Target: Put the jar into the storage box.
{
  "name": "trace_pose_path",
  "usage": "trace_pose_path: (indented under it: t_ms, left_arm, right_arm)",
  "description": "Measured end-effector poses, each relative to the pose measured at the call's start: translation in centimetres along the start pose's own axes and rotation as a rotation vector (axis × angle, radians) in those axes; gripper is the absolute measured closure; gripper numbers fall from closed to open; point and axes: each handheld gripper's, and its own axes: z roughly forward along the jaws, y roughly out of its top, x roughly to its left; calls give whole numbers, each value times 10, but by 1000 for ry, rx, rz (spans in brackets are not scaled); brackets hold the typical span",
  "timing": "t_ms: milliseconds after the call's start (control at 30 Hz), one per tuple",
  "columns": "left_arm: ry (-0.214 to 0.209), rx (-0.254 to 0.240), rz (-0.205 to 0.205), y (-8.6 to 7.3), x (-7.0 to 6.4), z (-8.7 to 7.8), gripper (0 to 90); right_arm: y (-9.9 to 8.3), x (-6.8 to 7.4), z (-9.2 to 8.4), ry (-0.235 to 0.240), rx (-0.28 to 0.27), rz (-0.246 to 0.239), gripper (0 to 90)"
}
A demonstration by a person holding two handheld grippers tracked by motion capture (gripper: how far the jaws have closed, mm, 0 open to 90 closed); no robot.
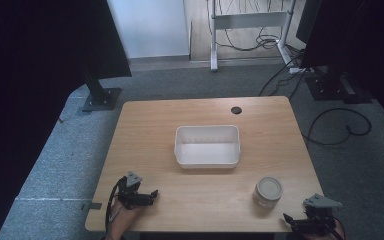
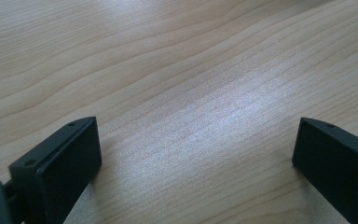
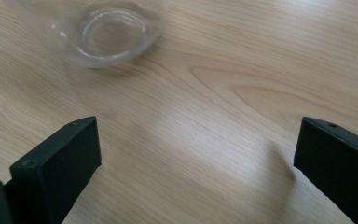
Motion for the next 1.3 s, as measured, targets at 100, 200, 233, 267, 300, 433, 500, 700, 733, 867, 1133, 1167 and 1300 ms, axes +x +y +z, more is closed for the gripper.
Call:
trace_pose_path:
  t_ms: [100,200,233,267,300,433,500,700,733,867,1133,1167,1300]
  left_arm:
    - [0,0,0,0,0,0,9]
    - [0,0,0,0,0,0,9]
    - [0,0,1,0,0,0,9]
    - [0,0,0,0,0,0,9]
    - [0,0,0,0,0,0,9]
    - [0,0,0,0,0,0,9]
    - [0,0,0,0,0,0,9]
    - [0,0,1,0,0,0,9]
    - [0,0,0,0,0,0,9]
    - [0,0,0,0,0,0,9]
    - [1,0,0,0,0,0,9]
    - [1,0,-1,0,0,0,9]
    - [1,0,-1,0,0,0,9]
  right_arm:
    - [-4,-2,0,-7,-9,16,2]
    - [-6,-2,1,-4,-18,26,1]
    - [-6,-2,2,-3,-21,25,0]
    - [-6,-1,2,-2,-22,24,0]
    - [-5,-1,2,-1,-24,25,0]
    - [-5,-1,0,-7,-28,23,0]
    - [-4,-1,0,-9,-29,27,0]
    - [-3,1,2,-1,-27,27,4]
    - [-3,1,2,1,-26,25,7]
    - [-2,3,3,4,-30,18,21]
    - [4,9,1,11,-51,-7,32]
    - [4,10,0,13,-55,-9,32]
    - [8,13,0,18,-59,-22,33]
